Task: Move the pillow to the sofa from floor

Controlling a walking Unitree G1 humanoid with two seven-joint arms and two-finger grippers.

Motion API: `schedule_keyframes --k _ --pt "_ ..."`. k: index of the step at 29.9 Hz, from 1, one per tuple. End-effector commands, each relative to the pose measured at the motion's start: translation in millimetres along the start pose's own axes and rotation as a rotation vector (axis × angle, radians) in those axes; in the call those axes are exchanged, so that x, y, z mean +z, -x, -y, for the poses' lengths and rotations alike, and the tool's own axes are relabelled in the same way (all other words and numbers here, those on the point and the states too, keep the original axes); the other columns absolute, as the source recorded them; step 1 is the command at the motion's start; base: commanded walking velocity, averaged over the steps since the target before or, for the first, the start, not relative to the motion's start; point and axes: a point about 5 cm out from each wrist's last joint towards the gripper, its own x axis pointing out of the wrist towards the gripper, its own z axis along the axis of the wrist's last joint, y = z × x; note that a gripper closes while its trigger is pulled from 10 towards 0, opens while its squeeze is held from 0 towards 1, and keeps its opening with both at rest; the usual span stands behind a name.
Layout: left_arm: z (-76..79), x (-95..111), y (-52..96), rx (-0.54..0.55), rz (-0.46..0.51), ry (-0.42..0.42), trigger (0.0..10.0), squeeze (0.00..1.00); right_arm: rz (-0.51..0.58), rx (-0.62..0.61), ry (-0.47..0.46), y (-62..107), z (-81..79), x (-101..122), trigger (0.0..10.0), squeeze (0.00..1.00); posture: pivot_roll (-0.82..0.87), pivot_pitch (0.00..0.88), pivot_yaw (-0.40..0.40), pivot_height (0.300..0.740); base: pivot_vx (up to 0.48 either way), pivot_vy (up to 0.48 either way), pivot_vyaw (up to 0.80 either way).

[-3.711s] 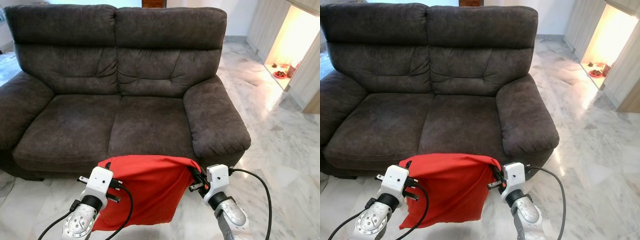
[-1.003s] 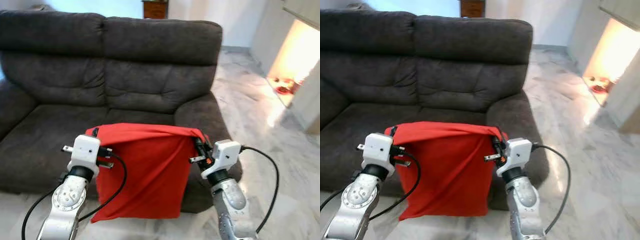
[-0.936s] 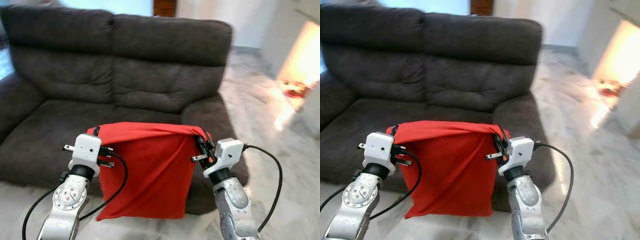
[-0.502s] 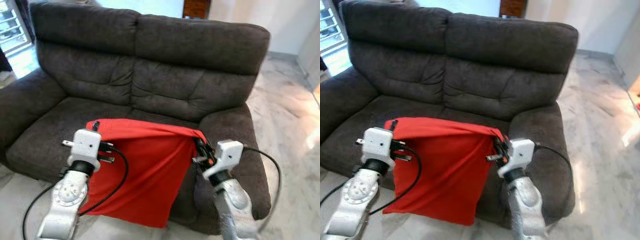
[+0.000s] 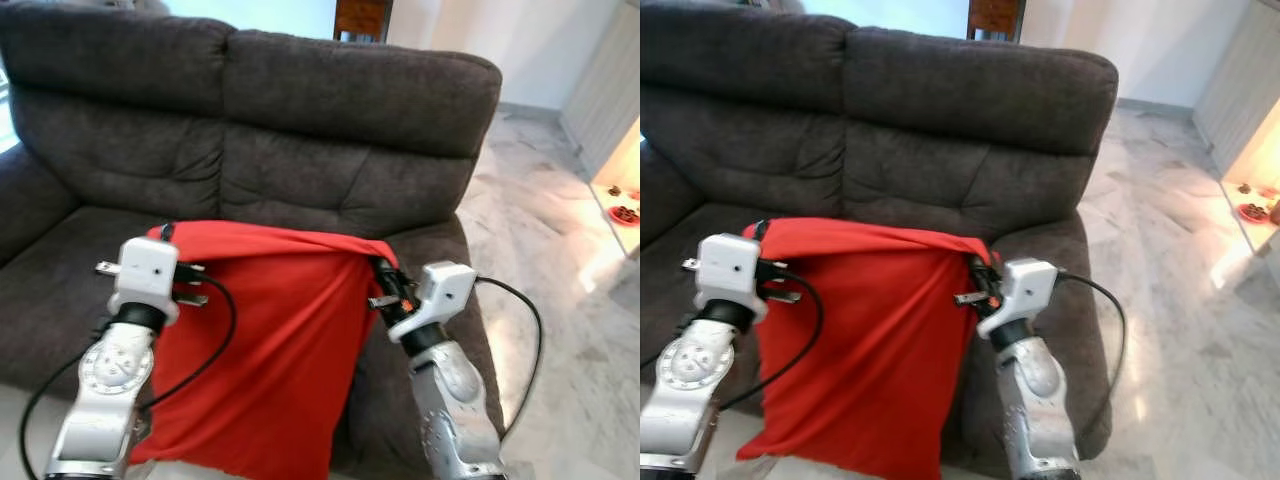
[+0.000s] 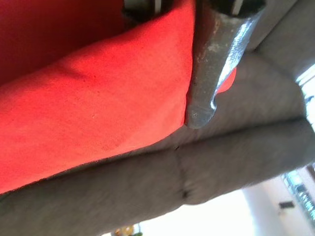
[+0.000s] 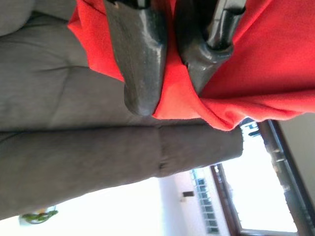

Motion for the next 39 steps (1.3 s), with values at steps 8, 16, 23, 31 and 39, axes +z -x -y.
schedule_keyframes --k 8,16,23,31,39 --pt "-20.3 40 -12.0 0.09 0.159 0.006 10.0 0.0 0.154 0.007 0.037 -7.7 1.4 38 10.0 0.0 0.08 0.074 -0.022 0.74 0.35 0.0 0.0" --pt "-30.8 56 -16.0 0.127 0.209 -0.014 10.0 0.0 0.252 0.201 0.045 -23.3 -30.7 70 10.0 0.0 0.08 0.073 -0.027 0.74 0.348 0.0 0.0" --pt "-15.0 43 -10.3 0.02 0.156 -0.018 10.0 0.0 0.135 0.338 0.058 -15.5 -43.8 49 10.0 0.0 0.08 0.076 -0.031 0.74 0.185 0.0 0.0" --pt "8.6 21 -2.4 -0.166 0.053 0.003 10.0 0.0 -0.036 0.576 0.145 5.4 -59.7 22 10.0 0.0 0.08 0.077 -0.032 0.74 0.0 0.0 0.0" --pt "12.1 9 1.3 -0.26 -0.012 -0.034 10.0 0.0 -0.033 0.591 0.152 3.5 -62.6 21 10.0 0.0 0.08 0.065 -0.027 0.74 0.0 0.0 0.0"
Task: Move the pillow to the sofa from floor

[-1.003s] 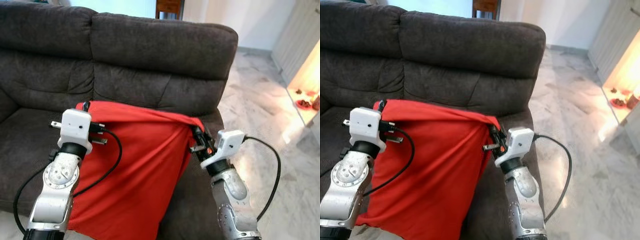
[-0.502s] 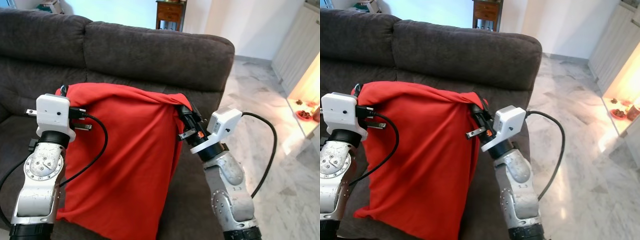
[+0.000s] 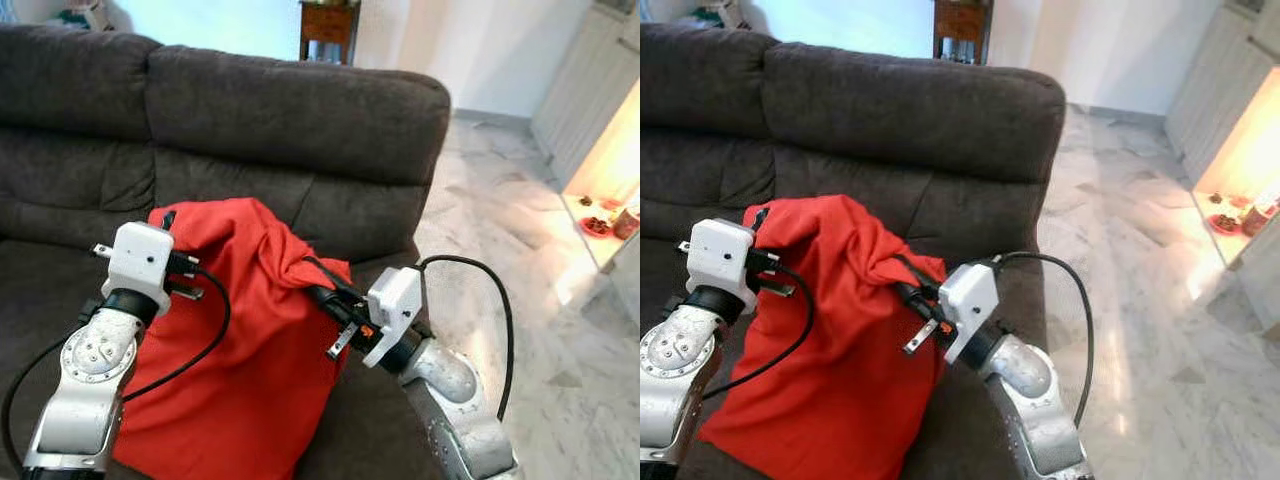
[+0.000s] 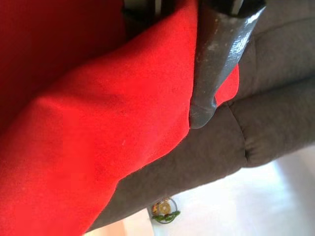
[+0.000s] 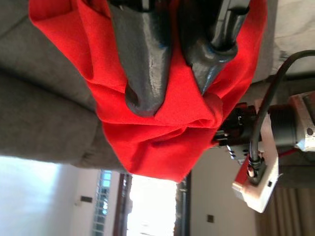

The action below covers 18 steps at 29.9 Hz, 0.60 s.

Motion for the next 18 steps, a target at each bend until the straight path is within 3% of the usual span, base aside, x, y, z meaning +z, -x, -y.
schedule_keyframes --k 1,5,6,10,11,12,13,18 --pt "10.7 -3 0.6 -0.084 -0.021 -0.009 10.0 0.0 0.033 0.032 0.034 -9.2 -3.9 9 10.0 0.0 0.08 0.064 -0.027 0.74 0.0 0.0 0.0" --pt "13.2 -5 1.5 -0.094 -0.033 -0.005 10.0 0.0 0.021 0.028 0.034 -8.7 -3.6 6 10.0 0.0 0.08 0.066 -0.029 0.74 0.0 0.0 0.0" --pt "15.8 -5 1.4 -0.108 -0.033 -0.012 10.0 0.18 0.021 0.032 0.032 -8.8 -4.5 6 10.0 0.0 0.08 0.068 -0.03 0.74 0.0 0.0 0.0" --pt "18.5 -4 1.3 -0.117 -0.03 -0.016 10.0 0.24 0.037 0.032 0.036 -10.8 -6.1 8 10.0 0.0 0.08 0.071 -0.031 0.74 0.0 0.0 0.0" --pt "17.6 -3 0.5 -0.11 -0.021 -0.009 10.0 0.18 0.057 0.034 0.039 -14.0 -7.4 11 10.0 0.0 0.08 0.071 -0.031 0.74 0.0 0.0 0.0" --pt "17.6 -3 0.5 -0.11 -0.021 -0.009 10.0 0.18 0.057 0.034 0.039 -14.0 -7.4 11 10.0 0.0 0.08 0.071 -0.031 0.74 0.0 0.0 0.0" --pt "16.4 -1 -0.3 -0.103 -0.013 -0.003 10.0 0.0 0.076 0.04 0.04 -17.4 -9.2 15 10.0 0.0 0.08 0.075 -0.032 0.74 0.0 0.0 0.0" --pt "16.9 4 -0.8 -0.13 0.015 0.039 10.0 0.0 0.123 0.091 0.06 -33.2 -15.5 25 10.0 0.0 0.08 0.077 -0.032 0.74 0.0 0.0 0.0"
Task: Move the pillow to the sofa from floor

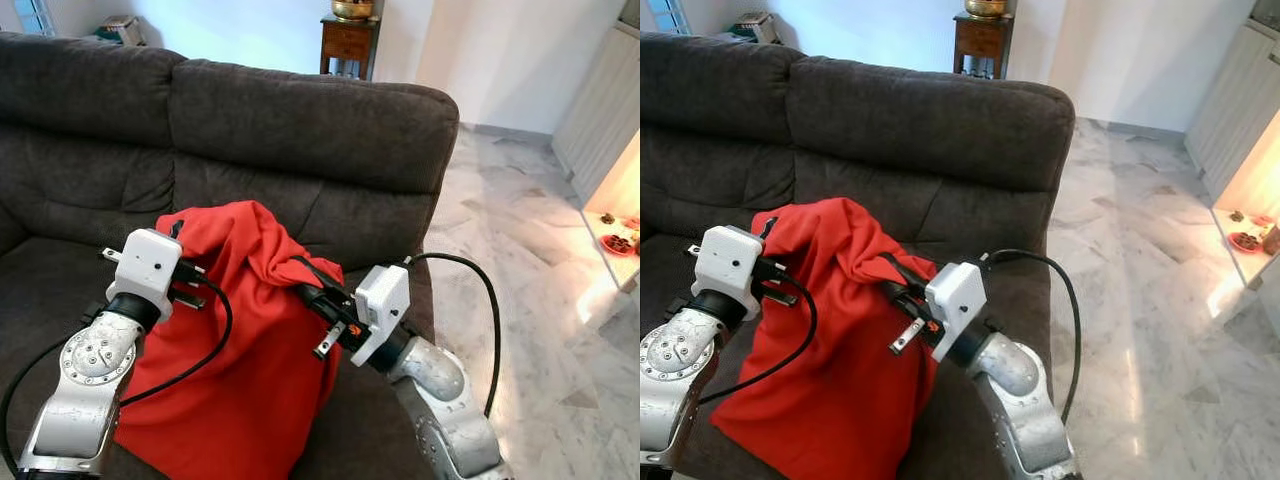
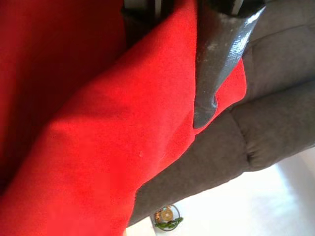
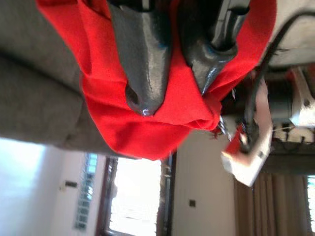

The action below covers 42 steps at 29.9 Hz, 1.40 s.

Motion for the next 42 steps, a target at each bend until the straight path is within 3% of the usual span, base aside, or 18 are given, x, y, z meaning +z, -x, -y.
schedule_keyframes --k 1,3,9,11,15,18,20,22,26,37,38,39,40,42 --pt "12.4 9 -0.2 -0.111 0.038 0.083 10.0 0.0 0.076 0.068 0.057 -19.6 -6.5 16 10.0 0.0 0.08 0.079 -0.033 0.74 0.0 0.0 0.0" --pt "12.6 12 3.1 -0.175 0.024 0.15 10.0 0.0 0.089 0.067 0.074 -27.4 -2.6 19 10.0 0.0 0.09 0.079 -0.035 0.74 0.0 0.0 0.0" --pt "12.9 11 16.7 -0.395 -0.069 0.172 10.0 0.0 0.093 0.016 0.122 -42.9 10.5 21 10.0 0.0 0.1 0.085 -0.04 0.74 0.0 0.0 0.0" --pt "8.5 20 20.2 -0.463 -0.069 0.231 10.0 0.0 0.082 -0.015 0.155 -52.8 18.8 21 10.0 0.0 0.1 0.086 -0.042 0.74 0.0 0.0 0.0" --pt "5.1 27 23.2 -0.503 -0.075 0.255 10.0 0.0 0.087 -0.05 0.182 -60.5 25.6 24 10.0 0.0 0.1 0.088 -0.043 0.74 0.0 0.0 0.0" --pt "-8.5 25 23.3 -0.449 -0.084 0.21 10.0 0.0 0.094 -0.095 0.199 -66.3 32.5 27 10.0 0.0 0.11 0.088 -0.044 0.74 0.0 0.0 0.0" --pt "-28.7 19 22.2 -0.318 -0.094 0.184 10.0 0.0 0.099 -0.117 0.215 -67.8 36.3 29 10.0 0.0 0.11 0.094 -0.045 0.74 0.0 0.0 0.0" --pt "-35.3 18 22.4 -0.273 -0.092 0.176 10.0 0.0 0.102 -0.131 0.217 -68.6 38.6 29 10.0 0.0 0.11 0.095 -0.045 0.74 0.0 0.0 0.0" --pt "-39.2 22 22.4 -0.225 -0.083 0.179 10.0 0.0 0.126 -0.164 0.237 -74.6 44.6 34 10.0 0.0 0.12 0.097 -0.047 0.74 0.0 0.0 0.0" --pt "-47.7 13 22.1 -0.14 -0.108 0.116 10.0 0.0 0.132 -0.149 0.225 -77.0 41.8 29 10.0 0.0 0.12 0.095 -0.049 0.74 0.0 0.0 0.0" --pt "-47.2 12 21.9 -0.139 -0.11 0.118 10.0 0.84 0.132 -0.152 0.218 -76.8 42.2 28 10.0 0.42 0.12 0.095 -0.049 0.74 0.0 0.0 0.0" --pt "-46.8 12 21.7 -0.137 -0.112 0.118 10.0 0.84 0.131 -0.155 0.213 -76.6 42.5 28 10.0 0.42 0.12 0.096 -0.049 0.74 0.0 0.0 0.0" --pt "-45.7 11 21.3 -0.135 -0.111 0.119 10.0 1.0 0.13 -0.158 0.208 -76.3 42.8 27 10.0 1.0 0.12 0.095 -0.05 0.74 0.0 0.0 0.0" --pt "-40.9 12 19.8 -0.14 -0.103 0.128 10.0 1.0 0.116 -0.151 0.222 -75.7 42.3 24 10.0 1.0 0.12 0.097 -0.052 0.74 0.0 0.0 0.0"
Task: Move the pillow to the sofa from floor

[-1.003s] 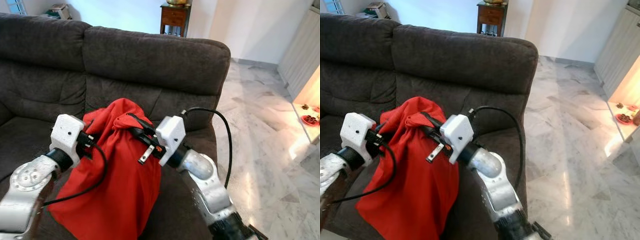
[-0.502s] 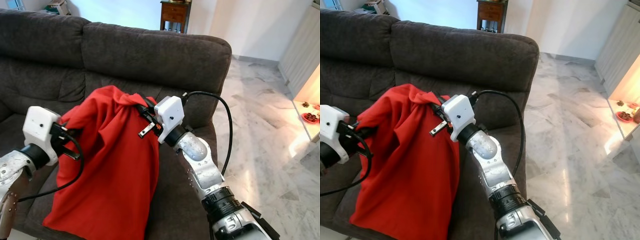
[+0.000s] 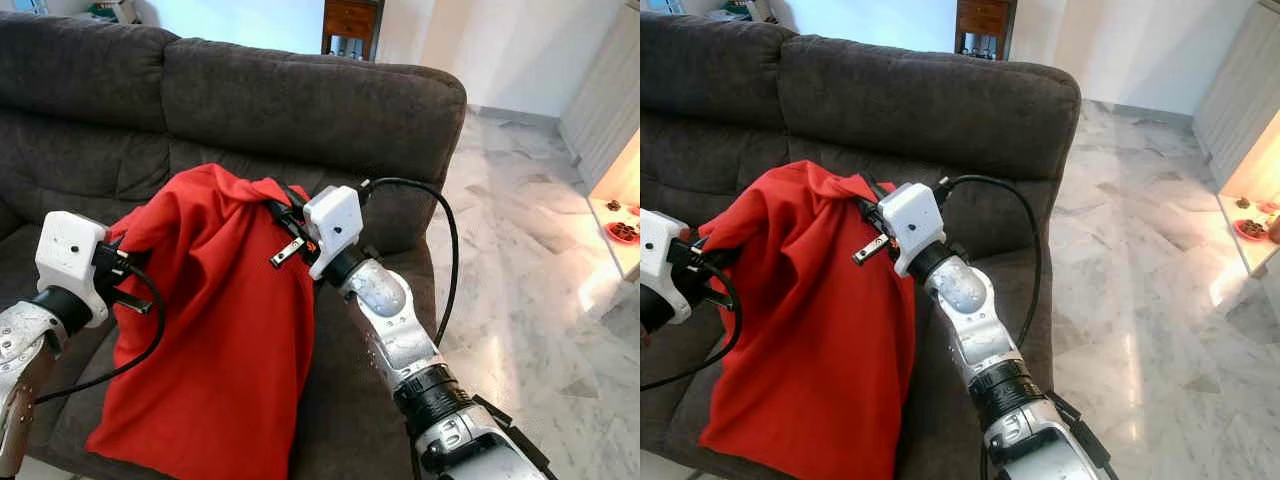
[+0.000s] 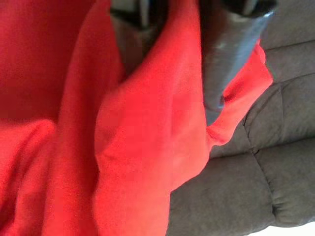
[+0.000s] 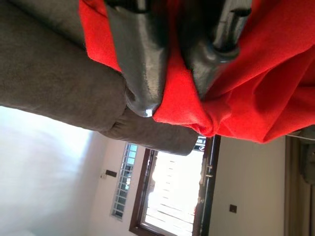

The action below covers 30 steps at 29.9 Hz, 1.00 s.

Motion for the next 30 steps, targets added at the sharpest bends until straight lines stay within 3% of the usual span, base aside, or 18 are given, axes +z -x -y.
schedule_keyframes --k 1,9,18,19,20,24,25,28,29,30 --pt "11.7 3 -5.0 -0.045 0.027 -0.008 10.0 1.0 0.083 0.025 0.039 -11.2 -1.7 18 10.0 1.0 0.12 0.097 -0.053 0.74 0.0 0.0 0.0" --pt "16.6 7 -8.1 -0.059 0.046 -0.001 10.0 1.0 0.107 0.013 0.064 -13.3 -0.7 22 10.0 1.0 0.12 0.098 -0.055 0.74 0.0 0.0 0.0" --pt "24.2 8 -11.4 -0.087 0.057 -0.002 10.0 1.0 0.199 0.032 0.034 -21.6 -9.9 36 10.0 1.0 0.12 0.099 -0.054 0.74 0.0 0.0 0.0" --pt "24.3 8 -11.4 -0.087 0.057 -0.002 10.0 1.0 0.202 0.031 0.037 -21.6 -10.0 36 10.0 0.95 0.12 0.099 -0.055 0.74 0.0 0.0 0.0" --pt "24.9 8 -11.7 -0.088 0.059 0.0 10.0 1.0 0.2 0.024 0.05 -20.8 -8.9 36 10.0 0.0 0.12 0.1 -0.055 0.74 0.0 0.0 0.0" --pt "29.0 4 -12.1 -0.1 0.045 0.013 10.0 1.0 0.175 -0.027 0.087 -14.4 2.2 32 10.0 0.0 0.12 0.101 -0.055 0.74 0.0 0.0 0.0" --pt "35.1 -11 -11.2 -0.102 0.004 0.053 10.0 0.0 0.125 -0.159 0.066 1.7 27.1 22 10.0 0.0 0.12 0.099 -0.054 0.74 0.0 0.0 0.0" --pt "43.9 -39 -7.8 -0.098 -0.083 0.079 10.0 0.0 0.036 -0.348 0.022 31.9 59.5 2 10.0 0.0 0.1 0.096 -0.051 0.74 0.0 0.0 0.0" --pt "49.0 -61 -3.5 -0.086 -0.153 0.084 10.0 0.0 -0.066 -0.482 -0.013 60.8 79.6 -18 10.0 0.0 0.09 0.092 -0.047 0.74 0.0 0.0 0.0" --pt "49.0 -61 -3.5 -0.086 -0.153 0.084 10.0 0.0 -0.066 -0.482 -0.013 60.8 79.6 -18 10.0 0.0 0.09 0.092 -0.047 0.74 0.0 0.0 0.0"
